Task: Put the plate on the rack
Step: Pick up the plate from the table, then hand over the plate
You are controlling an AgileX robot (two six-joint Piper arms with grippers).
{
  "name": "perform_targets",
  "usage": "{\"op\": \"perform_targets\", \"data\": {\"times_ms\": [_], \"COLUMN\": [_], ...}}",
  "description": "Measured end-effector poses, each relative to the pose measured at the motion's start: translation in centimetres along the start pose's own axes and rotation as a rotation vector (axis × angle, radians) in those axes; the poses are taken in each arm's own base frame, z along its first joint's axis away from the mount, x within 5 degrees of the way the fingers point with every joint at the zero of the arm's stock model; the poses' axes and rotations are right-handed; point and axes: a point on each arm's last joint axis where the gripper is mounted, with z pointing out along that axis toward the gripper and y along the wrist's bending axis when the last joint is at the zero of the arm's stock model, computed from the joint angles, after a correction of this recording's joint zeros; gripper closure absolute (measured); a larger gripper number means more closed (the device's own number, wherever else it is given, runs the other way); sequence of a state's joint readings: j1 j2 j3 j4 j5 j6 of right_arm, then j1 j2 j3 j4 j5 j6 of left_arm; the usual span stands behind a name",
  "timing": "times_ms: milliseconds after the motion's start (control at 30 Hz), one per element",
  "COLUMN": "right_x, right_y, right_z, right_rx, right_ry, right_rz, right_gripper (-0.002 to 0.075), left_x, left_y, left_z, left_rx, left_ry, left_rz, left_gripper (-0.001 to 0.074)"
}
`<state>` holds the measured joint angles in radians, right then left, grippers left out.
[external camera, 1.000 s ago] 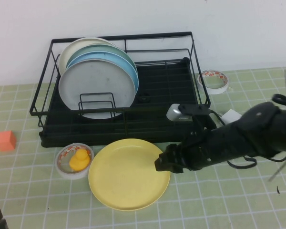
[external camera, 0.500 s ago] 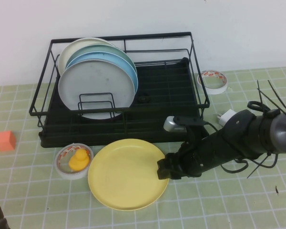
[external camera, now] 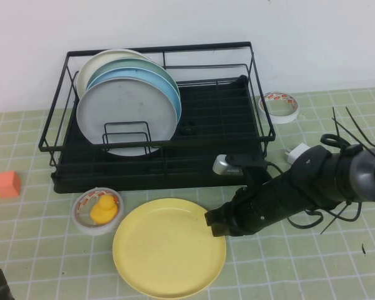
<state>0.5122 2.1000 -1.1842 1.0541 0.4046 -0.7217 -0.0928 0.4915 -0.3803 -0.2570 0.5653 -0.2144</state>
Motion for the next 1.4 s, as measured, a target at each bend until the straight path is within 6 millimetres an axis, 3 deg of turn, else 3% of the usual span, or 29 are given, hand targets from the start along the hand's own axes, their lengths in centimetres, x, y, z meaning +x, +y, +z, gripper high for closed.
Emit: {"op": "perform_targets", "data": {"times_ms": [133,300,400,567,633,767,1033,1400], "right_x": [-0.2,-0.9,-0.7,1.0,1.8,2.5,2.0,1.0], "right_y": [0.7,3.6,6.3,11.1,12.3,13.5,14.7,14.1], "right_z": [-1.0,-4.5,-5.9,-6.0,-5.6,-5.6,-8.3,-8.5], "right_rx": [-0.024,-0.102,-0.140,-0.187,-0.201,-0.224,-0.245,-0.156], "right_ry": [-0.004,-0.035,-0.055,-0.057,-0.043,-0.033,-0.110,-0.213], "right_rz": [-0.020,-0.081,-0.149,-0.264,-0.294,-0.322,-0.387,-0.425], "right_gripper": [0.0717,0.0717,0.0717,0.0717,0.0717,0.0717,0.0714,0.0715], "left_x": [0.0,0.1,0.3,0.6,0.6,0.7,1.0,0.9], "left_y": [0.0,-0.2,-0.5,-1.4,-1.7,-1.8,-1.7,-2.2], "left_z": [0.0,0.0,0.0,-0.1,-0.2,-0.2,-0.2,-0.3], "left_rx": [0.005,0.020,0.054,0.151,0.178,0.188,0.175,0.226], "left_ry": [0.001,0.013,0.031,0.077,0.083,0.094,0.126,0.132], "left_rz": [-0.007,-0.028,-0.079,-0.201,-0.223,-0.220,-0.211,-0.255], "left_gripper": [0.0735,0.0708,0.0575,0.0223,0.0169,0.0162,0.0179,0.0180]}}
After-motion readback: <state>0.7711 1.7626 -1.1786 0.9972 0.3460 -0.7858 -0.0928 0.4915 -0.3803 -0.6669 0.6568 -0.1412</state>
